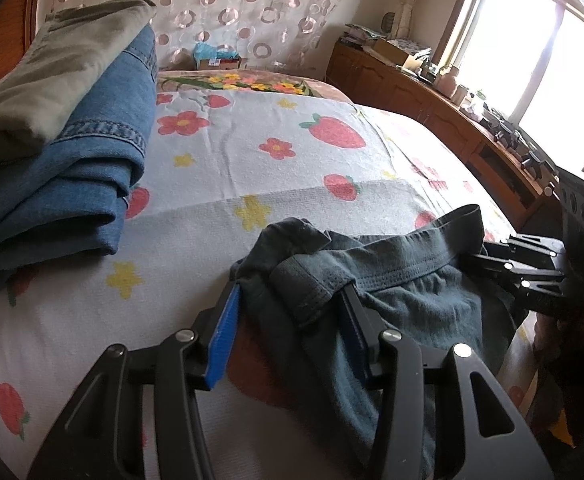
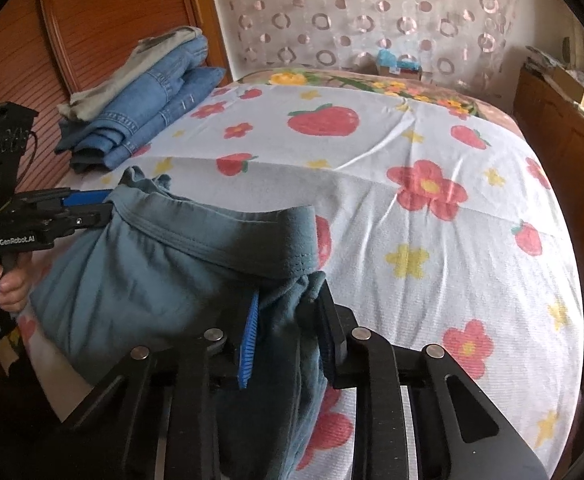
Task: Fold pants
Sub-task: 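Grasp the waistband corner of the shorts with the left gripper, then lift the folded shorts with the left gripper and carry them toward the clothes stack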
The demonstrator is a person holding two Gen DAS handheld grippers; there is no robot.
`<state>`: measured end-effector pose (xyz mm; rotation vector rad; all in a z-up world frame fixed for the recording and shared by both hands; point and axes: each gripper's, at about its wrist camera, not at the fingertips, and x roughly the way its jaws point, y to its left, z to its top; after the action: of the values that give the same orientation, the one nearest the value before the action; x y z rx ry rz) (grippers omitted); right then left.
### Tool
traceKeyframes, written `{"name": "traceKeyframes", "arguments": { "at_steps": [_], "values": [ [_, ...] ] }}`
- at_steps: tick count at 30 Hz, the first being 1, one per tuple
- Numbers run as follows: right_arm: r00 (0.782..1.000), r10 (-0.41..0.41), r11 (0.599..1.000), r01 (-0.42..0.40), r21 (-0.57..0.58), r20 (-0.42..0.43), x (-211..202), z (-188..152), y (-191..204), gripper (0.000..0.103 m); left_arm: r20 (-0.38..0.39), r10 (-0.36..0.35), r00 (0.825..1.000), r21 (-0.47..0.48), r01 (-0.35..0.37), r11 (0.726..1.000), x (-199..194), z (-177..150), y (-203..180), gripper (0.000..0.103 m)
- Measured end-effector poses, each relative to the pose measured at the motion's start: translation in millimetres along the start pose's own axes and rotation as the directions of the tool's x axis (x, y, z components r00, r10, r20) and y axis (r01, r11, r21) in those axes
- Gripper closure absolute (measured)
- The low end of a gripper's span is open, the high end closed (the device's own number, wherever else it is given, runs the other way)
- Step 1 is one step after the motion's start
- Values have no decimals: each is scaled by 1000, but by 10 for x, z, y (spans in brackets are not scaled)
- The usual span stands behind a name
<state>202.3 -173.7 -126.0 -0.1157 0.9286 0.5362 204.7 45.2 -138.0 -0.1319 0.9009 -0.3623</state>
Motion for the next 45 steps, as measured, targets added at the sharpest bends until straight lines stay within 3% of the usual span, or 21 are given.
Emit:
{"name": "traceKeyframes", "arguments": {
  "at_steps": [5,11,28,45],
  "values": [
    [1000,16,1000,-16,15,4,-9,6,-22,82,6,-21,1000,3,21,1000,-16,9,-82,78],
    [999,39,999,-39,25,10,-22,-5,-36,89,17,-11,1000,29,10,1000,-66,19,-186,87],
    [988,28,1000,-27,-9,152,-556,91,166,93,165,-39,985,80,26,996,-574,154,-484,90],
    [959,-16,997,36,-63,284,-1096,491,346,93,329,-32,944,131,-12,991,-1147,456,-588,90]
  ]
}}
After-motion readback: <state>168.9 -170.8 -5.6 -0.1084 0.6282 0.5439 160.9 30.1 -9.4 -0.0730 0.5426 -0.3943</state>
